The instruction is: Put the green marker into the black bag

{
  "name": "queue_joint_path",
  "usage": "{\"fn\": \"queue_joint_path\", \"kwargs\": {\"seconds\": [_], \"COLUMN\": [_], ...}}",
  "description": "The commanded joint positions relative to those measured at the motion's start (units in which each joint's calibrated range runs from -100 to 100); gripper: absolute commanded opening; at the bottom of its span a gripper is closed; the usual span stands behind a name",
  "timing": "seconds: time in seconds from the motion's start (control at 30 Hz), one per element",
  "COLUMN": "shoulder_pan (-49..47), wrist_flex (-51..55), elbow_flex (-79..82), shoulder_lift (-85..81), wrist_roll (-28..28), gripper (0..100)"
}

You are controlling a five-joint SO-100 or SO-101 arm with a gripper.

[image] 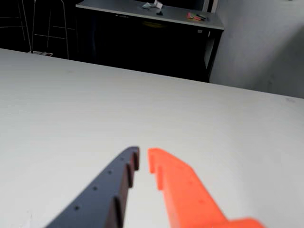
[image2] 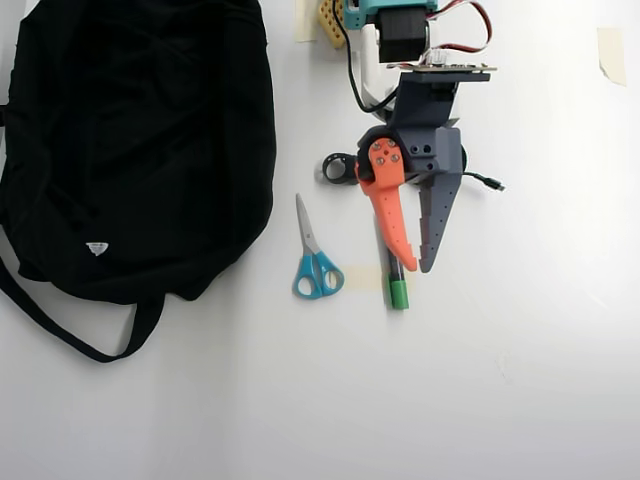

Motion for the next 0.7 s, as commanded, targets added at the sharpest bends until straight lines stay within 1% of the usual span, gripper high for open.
{"fn": "queue_joint_path", "kwargs": {"seconds": [0.0,0.13,0.4,0.47,0.5,0.57,0.63,0.67], "shoulder_pan": [0.30,0.60,0.68,1.13,1.72,1.87,1.35,0.75], "wrist_flex": [-1.48,-1.39,-0.36,3.17,8.77,14.80,19.97,24.45], "elbow_flex": [-2.50,0.01,-0.71,-0.98,-1.79,-2.95,-4.12,-5.38], "shoulder_lift": [-1.12,-1.78,-1.78,-1.78,-1.78,-1.53,-1.70,-1.78], "wrist_roll": [0.29,0.29,-0.92,-3.91,-7.53,-8.73,-8.73,-8.63], "gripper": [3,3,3,2,2,3,3,3]}}
